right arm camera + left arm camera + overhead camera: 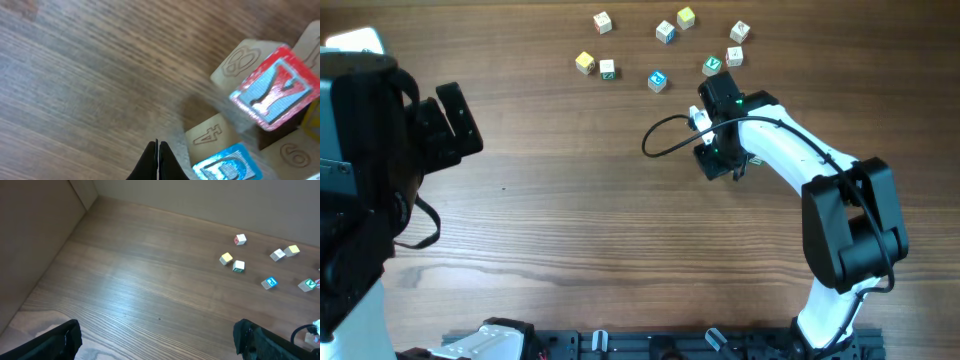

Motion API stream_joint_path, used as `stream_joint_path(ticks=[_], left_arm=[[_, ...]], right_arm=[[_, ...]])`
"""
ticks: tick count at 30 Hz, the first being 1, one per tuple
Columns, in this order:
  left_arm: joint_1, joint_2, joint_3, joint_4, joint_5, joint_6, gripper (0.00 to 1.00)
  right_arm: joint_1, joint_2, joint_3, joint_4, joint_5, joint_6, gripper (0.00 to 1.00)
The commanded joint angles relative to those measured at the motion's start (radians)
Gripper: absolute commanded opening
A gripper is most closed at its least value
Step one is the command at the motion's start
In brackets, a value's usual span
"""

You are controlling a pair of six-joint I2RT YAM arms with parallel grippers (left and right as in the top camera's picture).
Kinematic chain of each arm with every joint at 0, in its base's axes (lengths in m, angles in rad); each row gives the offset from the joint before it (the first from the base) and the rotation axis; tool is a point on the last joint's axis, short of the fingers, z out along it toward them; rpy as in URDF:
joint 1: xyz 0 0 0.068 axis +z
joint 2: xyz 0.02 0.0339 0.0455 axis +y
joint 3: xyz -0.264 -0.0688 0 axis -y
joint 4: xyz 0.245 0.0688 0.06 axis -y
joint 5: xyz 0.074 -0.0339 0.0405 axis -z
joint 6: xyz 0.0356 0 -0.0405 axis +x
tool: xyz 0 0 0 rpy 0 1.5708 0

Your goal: Form a circle

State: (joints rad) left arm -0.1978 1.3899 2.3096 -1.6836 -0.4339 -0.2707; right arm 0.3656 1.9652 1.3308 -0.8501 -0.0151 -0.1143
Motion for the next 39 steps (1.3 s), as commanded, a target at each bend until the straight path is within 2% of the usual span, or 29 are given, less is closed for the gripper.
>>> stream_joint_path(ticks=[1, 15, 21, 27, 30, 34, 39], left_arm=[[0.005, 0.000, 0.000, 0.000, -0.013, 0.002, 1.00], [0.005, 0.000, 0.000, 0.000, -0.013, 0.002, 1.00], [0.005, 0.000, 0.000, 0.000, -0.013, 0.002, 1.00], [0.005, 0.000, 0.000, 0.000, -0.013, 0.002, 1.00], [0.005, 0.000, 0.000, 0.000, -0.013, 0.002, 1.00], [0.005, 0.000, 0.000, 0.000, -0.013, 0.002, 1.00], [0.005, 0.000, 0.000, 0.000, -0.013, 0.002, 1.00]], right_arm=[[0.002, -0.002, -0.003, 0.013, 0.080, 0.012, 0.04], [0.002, -0.002, -0.003, 0.031, 0.103, 0.013, 0.05], [0.002, -0.002, 0.000, -0.011, -0.069, 0.009, 0.05], [0.002, -0.017, 0.070, -0.142, -0.155, 0.031, 0.05], [0.002, -0.045, 0.075, -0.142, -0.130, 0.066, 0.05], [0.002, -0.048, 0.075, -0.144, 0.007, 0.093, 0.04], [0.002, -0.048, 0.075, -0.232, 0.082, 0.172, 0.05]])
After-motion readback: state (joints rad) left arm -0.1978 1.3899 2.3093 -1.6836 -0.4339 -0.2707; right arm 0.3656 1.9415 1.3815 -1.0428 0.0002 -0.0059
